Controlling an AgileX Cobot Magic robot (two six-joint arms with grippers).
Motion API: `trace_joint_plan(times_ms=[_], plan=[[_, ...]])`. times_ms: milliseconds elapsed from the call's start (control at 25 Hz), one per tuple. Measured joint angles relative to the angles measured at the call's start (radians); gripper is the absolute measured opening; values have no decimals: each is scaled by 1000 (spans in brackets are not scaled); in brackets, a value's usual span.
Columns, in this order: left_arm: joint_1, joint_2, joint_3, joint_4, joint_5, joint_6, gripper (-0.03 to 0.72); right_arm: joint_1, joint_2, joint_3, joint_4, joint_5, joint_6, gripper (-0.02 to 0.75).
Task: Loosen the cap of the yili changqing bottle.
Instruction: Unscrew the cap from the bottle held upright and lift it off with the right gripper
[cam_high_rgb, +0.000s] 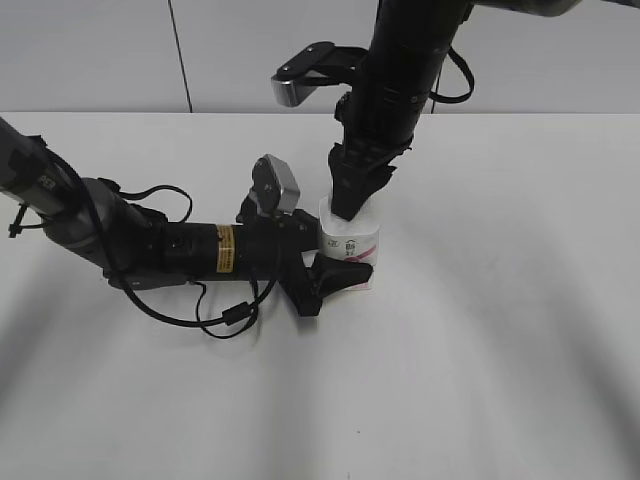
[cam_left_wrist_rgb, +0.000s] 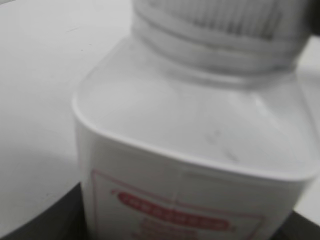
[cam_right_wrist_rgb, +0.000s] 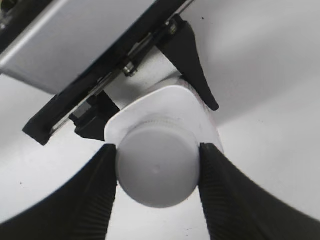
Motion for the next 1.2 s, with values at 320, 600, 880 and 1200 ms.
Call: trace_joint_plan(times_ms=[320, 600, 880, 1200], plan=[[1, 0, -1, 21, -1, 1, 430, 0, 0, -2, 1, 6, -383, 395], [1, 0, -1, 27, -2, 1, 430, 0, 0, -2, 1, 8, -535, 393], [1, 0, -2, 29, -2, 0, 429, 0, 0, -2, 1, 9, -507, 393], [1, 0, -2, 35, -2, -1, 426, 0, 1, -2, 17, 8, -454, 512]])
